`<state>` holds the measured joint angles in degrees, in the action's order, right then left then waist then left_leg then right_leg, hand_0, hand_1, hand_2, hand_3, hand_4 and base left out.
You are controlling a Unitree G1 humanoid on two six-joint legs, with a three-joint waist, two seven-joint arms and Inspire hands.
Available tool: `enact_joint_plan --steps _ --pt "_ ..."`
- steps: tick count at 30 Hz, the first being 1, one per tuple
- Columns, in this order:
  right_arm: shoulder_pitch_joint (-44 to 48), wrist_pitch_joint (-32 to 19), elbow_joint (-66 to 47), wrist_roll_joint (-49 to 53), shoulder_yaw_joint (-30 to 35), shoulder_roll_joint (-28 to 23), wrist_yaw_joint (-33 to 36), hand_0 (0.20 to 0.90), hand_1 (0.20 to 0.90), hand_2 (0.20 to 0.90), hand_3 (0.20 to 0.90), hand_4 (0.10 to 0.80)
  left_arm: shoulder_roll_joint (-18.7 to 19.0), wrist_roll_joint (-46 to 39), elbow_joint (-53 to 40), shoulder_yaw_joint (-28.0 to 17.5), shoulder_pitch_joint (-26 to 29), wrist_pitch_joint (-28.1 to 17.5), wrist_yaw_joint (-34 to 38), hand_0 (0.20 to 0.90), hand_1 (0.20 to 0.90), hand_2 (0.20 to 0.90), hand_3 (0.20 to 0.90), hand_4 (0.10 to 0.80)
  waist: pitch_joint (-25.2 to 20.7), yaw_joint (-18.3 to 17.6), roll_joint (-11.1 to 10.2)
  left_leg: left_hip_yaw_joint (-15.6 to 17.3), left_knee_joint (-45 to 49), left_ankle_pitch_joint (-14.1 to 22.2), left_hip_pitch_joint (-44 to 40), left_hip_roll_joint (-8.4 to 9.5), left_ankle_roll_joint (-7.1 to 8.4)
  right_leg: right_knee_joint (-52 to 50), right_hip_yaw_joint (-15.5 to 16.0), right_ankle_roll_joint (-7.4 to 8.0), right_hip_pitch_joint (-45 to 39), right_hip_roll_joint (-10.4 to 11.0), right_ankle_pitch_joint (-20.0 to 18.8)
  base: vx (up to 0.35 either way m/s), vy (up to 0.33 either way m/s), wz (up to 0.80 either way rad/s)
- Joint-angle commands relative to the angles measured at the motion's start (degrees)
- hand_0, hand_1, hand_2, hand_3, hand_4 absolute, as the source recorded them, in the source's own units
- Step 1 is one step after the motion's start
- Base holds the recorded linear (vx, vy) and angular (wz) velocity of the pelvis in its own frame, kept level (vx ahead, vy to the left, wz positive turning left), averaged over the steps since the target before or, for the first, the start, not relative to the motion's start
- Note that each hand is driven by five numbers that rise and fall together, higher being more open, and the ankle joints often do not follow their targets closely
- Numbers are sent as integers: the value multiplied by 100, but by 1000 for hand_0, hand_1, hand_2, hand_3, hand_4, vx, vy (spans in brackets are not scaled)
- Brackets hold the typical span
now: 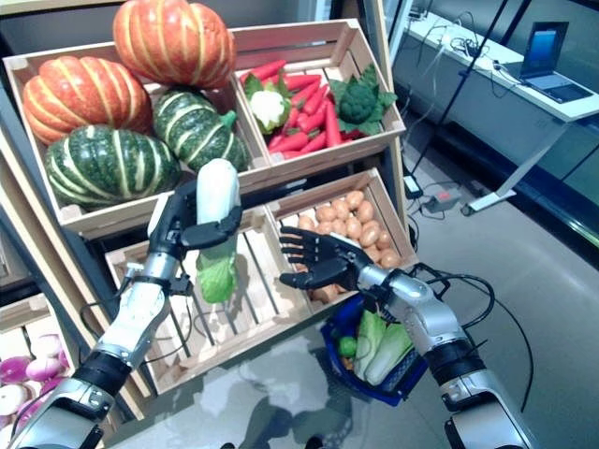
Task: Put vegetables into the basket
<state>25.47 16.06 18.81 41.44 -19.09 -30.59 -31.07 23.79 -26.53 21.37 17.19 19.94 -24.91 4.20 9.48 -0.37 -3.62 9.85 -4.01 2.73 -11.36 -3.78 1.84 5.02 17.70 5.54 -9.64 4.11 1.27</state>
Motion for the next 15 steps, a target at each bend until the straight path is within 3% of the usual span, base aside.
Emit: enact_joint_plan --steps 1,15 --pt "498 -175 -72 731 -29 210 -196 900 900 900 900 800 -197 -541 -558 47 298 -873 -442 300 300 300 300 400 -788 126 -28 39 -99 105 304 118 58 -2 -112 -46 91 105 -87 0 0 0" --pt "1371 377 278 1288 -429 588 348 900 900 900 900 800 -602 -1218 -863 737 271 -744 -1154 300 300 300 300 400 -784 273 -52 -17 -99 158 171 84 46 -2 -107 -68 -38 69 -74 10 -2 2"
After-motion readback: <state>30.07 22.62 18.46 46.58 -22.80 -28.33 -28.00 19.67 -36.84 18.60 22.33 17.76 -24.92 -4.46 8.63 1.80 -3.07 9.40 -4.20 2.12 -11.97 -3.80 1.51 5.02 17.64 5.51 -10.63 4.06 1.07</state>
